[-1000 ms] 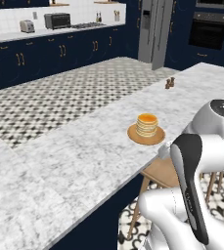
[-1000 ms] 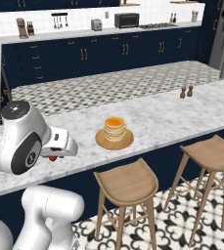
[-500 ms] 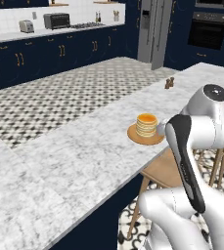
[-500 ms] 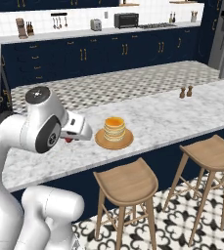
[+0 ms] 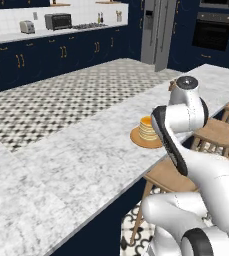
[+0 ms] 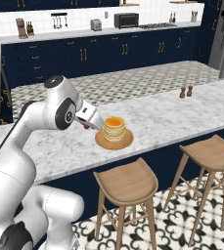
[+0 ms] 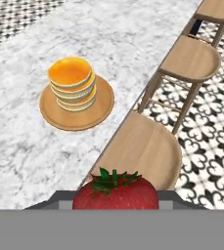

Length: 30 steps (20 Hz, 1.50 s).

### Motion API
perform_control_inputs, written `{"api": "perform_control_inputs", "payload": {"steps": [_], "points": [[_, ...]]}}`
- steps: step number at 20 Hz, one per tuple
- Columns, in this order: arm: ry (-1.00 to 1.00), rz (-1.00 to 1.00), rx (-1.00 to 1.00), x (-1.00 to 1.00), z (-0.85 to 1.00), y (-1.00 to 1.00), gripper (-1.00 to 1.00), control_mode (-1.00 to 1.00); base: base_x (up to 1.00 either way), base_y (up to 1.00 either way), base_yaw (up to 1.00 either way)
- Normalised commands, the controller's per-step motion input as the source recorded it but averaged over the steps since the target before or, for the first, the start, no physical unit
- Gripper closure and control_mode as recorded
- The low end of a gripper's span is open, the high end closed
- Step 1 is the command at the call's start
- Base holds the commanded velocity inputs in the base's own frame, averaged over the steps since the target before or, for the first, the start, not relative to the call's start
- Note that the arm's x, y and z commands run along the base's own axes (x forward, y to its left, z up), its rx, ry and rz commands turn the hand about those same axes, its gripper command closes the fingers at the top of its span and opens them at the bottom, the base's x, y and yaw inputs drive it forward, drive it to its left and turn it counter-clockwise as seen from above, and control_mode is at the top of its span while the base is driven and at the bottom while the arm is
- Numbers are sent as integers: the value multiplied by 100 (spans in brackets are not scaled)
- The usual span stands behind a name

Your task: Take the strawberry from the fridge and place it on top of the pancake, located on the dining counter.

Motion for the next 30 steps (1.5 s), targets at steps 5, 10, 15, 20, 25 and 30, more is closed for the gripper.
{"api": "perform_control_inputs", "payload": {"steps": [5, 10, 15, 20, 25, 30], "points": [[15, -11, 16, 77, 0, -64, 100, -100, 0, 0, 0], [13, 0, 24, 77, -10, -18, 100, -100, 0, 0, 0], [18, 0, 5, 75, -22, 3, 100, -100, 0, 0, 0], [9, 0, 0, 43, -42, 0, 100, -100, 0, 0, 0], [6, 0, 0, 49, -36, 0, 100, -100, 0, 0, 0], [2, 0, 0, 53, -19, 0, 100, -100, 0, 0, 0]]}}
